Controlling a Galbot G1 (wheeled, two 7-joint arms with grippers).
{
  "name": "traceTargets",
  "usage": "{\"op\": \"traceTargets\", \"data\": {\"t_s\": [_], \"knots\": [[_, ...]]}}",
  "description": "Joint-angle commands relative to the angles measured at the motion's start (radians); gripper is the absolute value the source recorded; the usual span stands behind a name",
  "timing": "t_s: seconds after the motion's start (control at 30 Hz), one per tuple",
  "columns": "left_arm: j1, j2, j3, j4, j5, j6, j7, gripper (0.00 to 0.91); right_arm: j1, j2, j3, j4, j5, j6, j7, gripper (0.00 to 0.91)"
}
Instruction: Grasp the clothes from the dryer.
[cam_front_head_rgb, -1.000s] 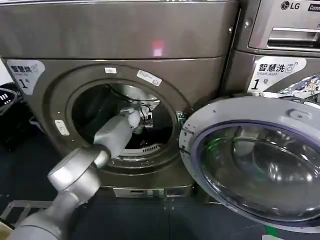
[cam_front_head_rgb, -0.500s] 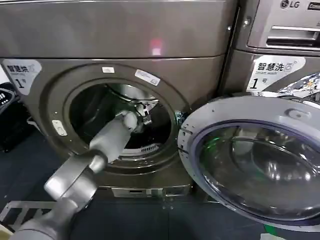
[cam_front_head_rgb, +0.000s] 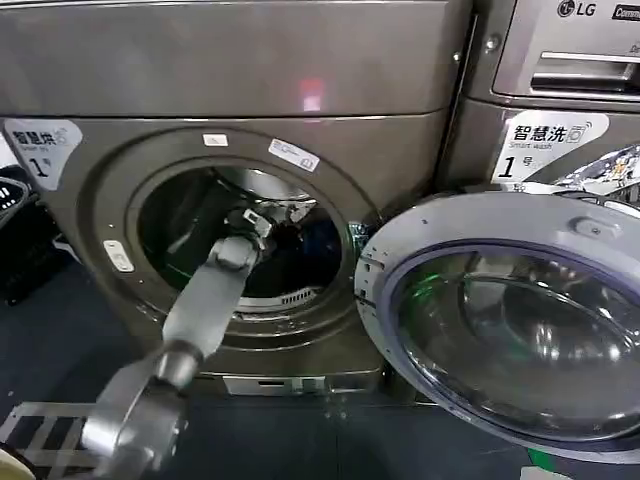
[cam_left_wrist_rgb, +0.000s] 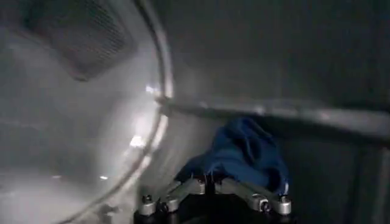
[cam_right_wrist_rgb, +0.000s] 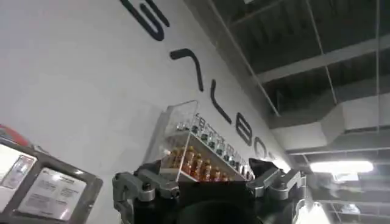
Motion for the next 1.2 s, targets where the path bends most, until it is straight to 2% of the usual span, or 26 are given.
{"op": "traceTargets", "data": {"t_s": [0.03, 0.13, 0.4, 0.53, 1.2], "knots": [[0.203, -0.014, -0.131, -0.31, -0.057, -0.074, -0.316, 0.0, -0.001, 0.001, -0.001, 0.004, 0.003, 0.002, -0.001, 0.907], [0.257, -0.033, -0.171, -0.355, 0.02, -0.117, -0.388, 0.0, -0.006, 0.002, 0.001, 0.004, 0.007, 0.01, 0.0, 0.907], [0.333, -0.057, -0.194, -0.46, 0.006, -0.163, -0.482, 0.0, -0.013, -0.008, 0.018, 0.002, 0.013, 0.026, 0.017, 0.907], [0.346, -0.06, -0.185, -0.477, 0.009, -0.158, -0.476, 0.0, -0.023, -0.01, 0.031, 0.004, 0.045, 0.034, 0.043, 0.907], [0.335, -0.063, -0.168, -0.439, 0.01, -0.124, -0.437, 0.0, -0.015, -0.007, 0.037, -0.002, 0.036, 0.036, 0.028, 0.907]]}}
